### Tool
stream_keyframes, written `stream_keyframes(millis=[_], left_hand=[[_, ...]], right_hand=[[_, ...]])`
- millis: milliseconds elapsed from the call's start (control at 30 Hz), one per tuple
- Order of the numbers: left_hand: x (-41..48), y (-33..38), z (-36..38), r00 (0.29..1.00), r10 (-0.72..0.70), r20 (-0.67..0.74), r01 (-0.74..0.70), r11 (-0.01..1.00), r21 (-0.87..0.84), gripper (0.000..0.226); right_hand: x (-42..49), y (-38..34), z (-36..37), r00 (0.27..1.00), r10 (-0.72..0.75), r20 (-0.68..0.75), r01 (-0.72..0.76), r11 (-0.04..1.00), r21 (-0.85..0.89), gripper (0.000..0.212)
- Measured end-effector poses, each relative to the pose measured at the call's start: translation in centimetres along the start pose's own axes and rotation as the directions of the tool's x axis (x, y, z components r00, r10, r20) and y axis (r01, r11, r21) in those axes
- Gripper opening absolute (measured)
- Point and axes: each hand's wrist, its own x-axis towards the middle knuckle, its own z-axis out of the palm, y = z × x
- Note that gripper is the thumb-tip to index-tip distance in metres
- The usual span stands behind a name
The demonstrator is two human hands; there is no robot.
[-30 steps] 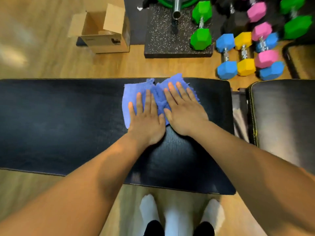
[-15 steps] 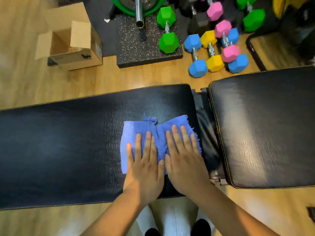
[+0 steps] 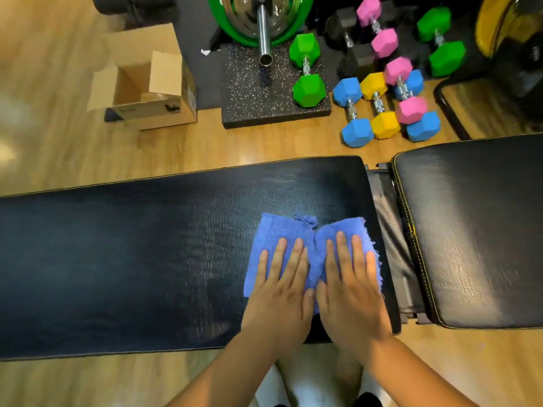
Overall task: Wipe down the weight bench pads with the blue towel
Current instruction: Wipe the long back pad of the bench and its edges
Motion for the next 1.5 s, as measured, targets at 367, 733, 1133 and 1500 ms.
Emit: stream_keyframes(millis=[367,733,1133,1500], left_hand=[[-2.5,-5.8,-0.6,0.987,0.156,0.031,-0.156,0.988,0.000,0.057],[2.2,-6.9,-2.4,0.985,0.107,0.139,-0.110,0.994,0.014,0.069],[11.3,-1.5,-3.7,0.948,-0.265,0.175,0.277,0.960,-0.046,0.075],[0.5,8.7,1.4,0.999,0.044,-0.022,-0.046,0.997,-0.070,0.073]], right_hand=[[0.3,-5.5,0.2,0.982,-0.009,0.188,0.045,0.981,-0.191,0.075],[5.3,-1.9,-0.8,0.978,-0.199,0.065,0.197,0.980,0.034,0.075],[13.0,4.7,-2.2,0.990,-0.138,-0.013,0.134,0.924,0.359,0.055],[-4.3,6.0,2.2,0.979,0.090,-0.184,0.044,0.785,0.617,0.057]])
